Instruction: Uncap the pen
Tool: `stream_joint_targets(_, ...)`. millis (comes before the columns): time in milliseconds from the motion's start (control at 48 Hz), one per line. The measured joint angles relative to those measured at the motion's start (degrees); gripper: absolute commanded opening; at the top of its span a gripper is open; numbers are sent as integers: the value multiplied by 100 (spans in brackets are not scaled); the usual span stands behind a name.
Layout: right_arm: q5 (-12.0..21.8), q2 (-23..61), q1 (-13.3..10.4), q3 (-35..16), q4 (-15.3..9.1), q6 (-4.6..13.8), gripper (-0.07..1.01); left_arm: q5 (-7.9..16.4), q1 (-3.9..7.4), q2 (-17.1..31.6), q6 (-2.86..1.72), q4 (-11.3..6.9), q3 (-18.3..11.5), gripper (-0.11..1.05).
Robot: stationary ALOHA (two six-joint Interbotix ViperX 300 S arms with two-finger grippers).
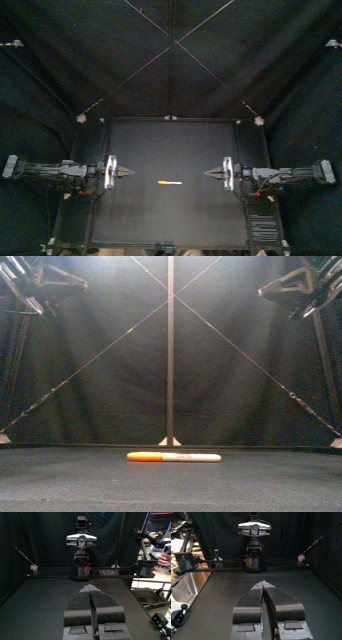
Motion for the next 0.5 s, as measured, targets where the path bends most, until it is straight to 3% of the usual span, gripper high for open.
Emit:
stream_joint_targets(188, 0, 510, -53, -26, 26, 53, -1, 0, 9, 255, -9, -167, 141, 1)
stream_joint_targets(500, 0, 2707, -53, -642, 35, 53, 2, -18, 0, 1468, -9, -220, 105, 5)
